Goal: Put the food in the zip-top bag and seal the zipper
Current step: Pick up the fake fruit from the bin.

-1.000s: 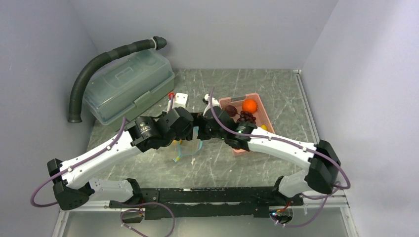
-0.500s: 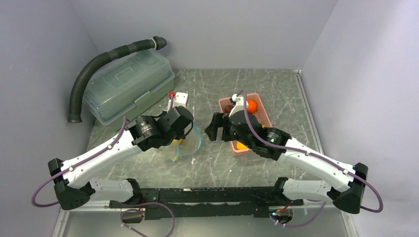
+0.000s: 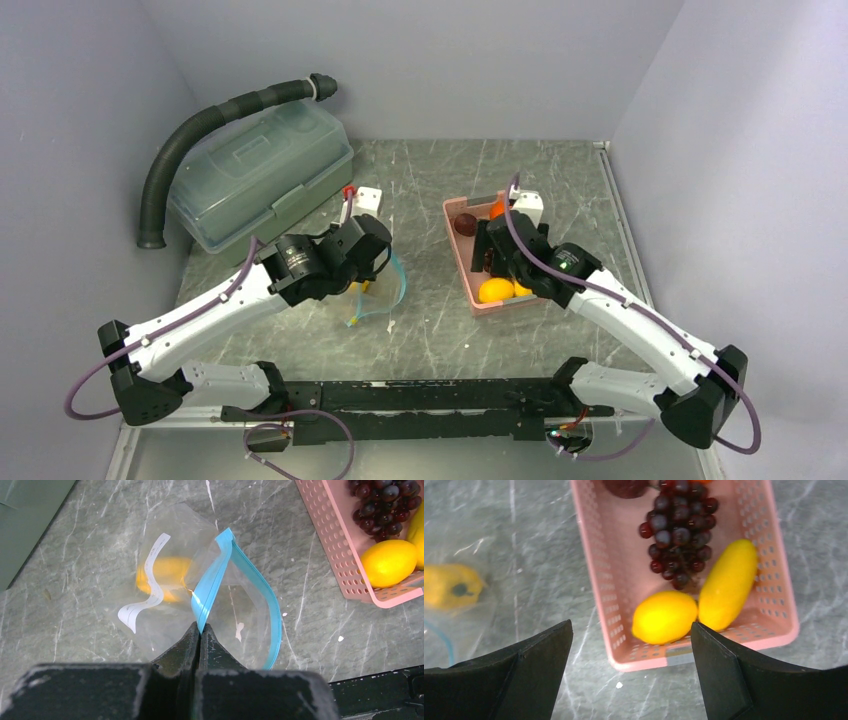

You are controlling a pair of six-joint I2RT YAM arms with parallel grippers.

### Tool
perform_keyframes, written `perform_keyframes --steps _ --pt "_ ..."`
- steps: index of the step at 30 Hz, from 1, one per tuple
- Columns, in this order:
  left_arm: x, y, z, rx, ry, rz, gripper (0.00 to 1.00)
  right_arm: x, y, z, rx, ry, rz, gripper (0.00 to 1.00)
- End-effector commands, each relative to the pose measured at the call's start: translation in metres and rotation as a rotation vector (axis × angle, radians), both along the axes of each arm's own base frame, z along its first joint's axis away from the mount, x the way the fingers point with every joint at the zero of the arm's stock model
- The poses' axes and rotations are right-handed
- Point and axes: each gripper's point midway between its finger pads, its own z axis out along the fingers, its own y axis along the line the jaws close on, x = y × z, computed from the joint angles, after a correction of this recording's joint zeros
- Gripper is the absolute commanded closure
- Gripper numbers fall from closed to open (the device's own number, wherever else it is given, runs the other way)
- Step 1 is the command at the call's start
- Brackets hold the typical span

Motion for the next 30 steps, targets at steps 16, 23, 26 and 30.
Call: perform_keyframes --steps 16,23,26,30 --pt "0.003 0.004 0.005 -0.035 -0.025 -0.006 0.99 0.042 -0.092 -0.084 -0.104 0.134 -0.393 0.13" --pt "0.003 0.004 0.005 -0.038 -0.021 -0.007 0.99 0.049 -0.099 -0.109 -0.093 0.184 -0.421 0.15" --pt "0.003 0.004 0.006 -0.04 -0.021 -0.007 0.99 0.051 -0.101 -0.117 -0.084 0.196 -0.43 0.16" --pt "0.002 0.004 0.006 -0.044 -0.021 -0.01 0.99 0.053 -0.103 -0.126 -0.083 0.216 -0.44 0.16"
